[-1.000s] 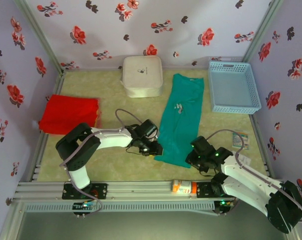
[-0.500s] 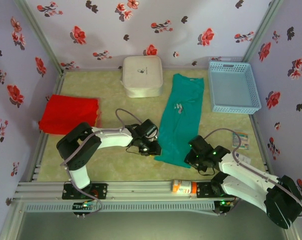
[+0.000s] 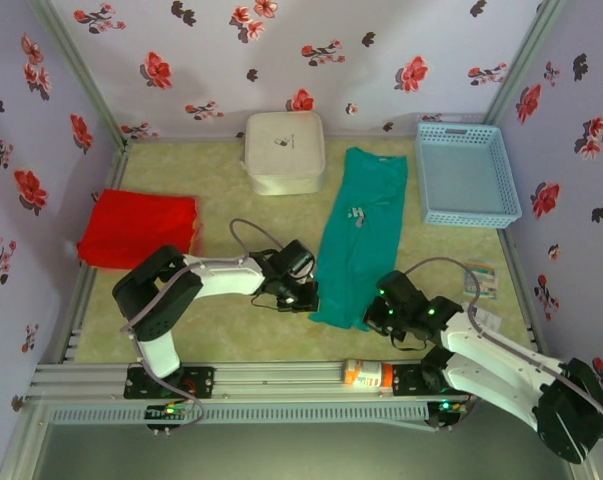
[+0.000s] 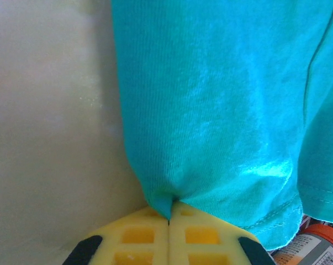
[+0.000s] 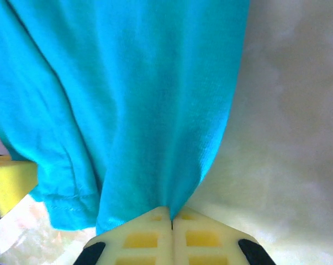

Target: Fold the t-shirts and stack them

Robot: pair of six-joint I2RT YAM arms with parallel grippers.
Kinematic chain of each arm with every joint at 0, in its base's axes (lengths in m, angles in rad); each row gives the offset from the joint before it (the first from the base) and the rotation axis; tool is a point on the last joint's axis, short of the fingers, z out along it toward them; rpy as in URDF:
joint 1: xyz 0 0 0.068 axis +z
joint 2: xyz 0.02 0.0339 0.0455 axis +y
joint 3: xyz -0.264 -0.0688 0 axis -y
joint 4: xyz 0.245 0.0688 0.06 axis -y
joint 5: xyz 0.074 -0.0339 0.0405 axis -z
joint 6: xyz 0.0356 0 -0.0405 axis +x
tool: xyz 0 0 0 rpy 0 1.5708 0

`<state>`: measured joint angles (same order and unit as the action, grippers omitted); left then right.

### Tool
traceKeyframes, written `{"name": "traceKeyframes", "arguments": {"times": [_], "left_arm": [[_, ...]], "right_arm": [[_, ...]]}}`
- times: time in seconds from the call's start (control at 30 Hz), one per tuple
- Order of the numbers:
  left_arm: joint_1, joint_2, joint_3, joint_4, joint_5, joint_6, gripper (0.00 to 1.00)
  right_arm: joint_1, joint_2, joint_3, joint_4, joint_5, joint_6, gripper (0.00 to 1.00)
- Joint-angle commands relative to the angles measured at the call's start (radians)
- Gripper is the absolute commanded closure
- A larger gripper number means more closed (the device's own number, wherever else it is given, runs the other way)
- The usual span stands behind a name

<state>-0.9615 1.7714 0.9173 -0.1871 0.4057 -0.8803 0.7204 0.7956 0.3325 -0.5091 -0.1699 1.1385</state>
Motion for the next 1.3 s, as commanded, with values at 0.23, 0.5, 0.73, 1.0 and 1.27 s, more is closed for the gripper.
{"name": "traceKeyframes", "arguments": {"times": [0.23, 0.5, 0.73, 1.0, 1.27], "left_arm": [[-0.123, -0.175, -0.001, -0.080, -0.048, -0.162, 1.00], [-0.100, -0.190, 0.122, -0.185, -0.069, -0.121, 1.00], [-0.011, -0.172, 0.217, -0.245, -0.067, -0.047, 1.00], [0.089, -0.082, 0.368, -0.301, -0.042, 0.056, 1.00], [0.139, 0.088, 0.601, -0.383, 0.002, 0.158, 1.00]], "right_arm": [[0.007, -0.205, 0.136, -0.394, 0.159, 0.073, 1.00], [0.004, -0.216, 0.274, -0.442, 0.278, 0.063, 1.00], [-0.045, -0.173, 0.328, -0.402, 0.349, -0.003, 1.00], [-0.311, -0.051, 0.366, -0.255, 0.144, -0.182, 1.00], [-0.430, 0.129, 0.449, -0.152, 0.063, -0.300, 1.00]]}}
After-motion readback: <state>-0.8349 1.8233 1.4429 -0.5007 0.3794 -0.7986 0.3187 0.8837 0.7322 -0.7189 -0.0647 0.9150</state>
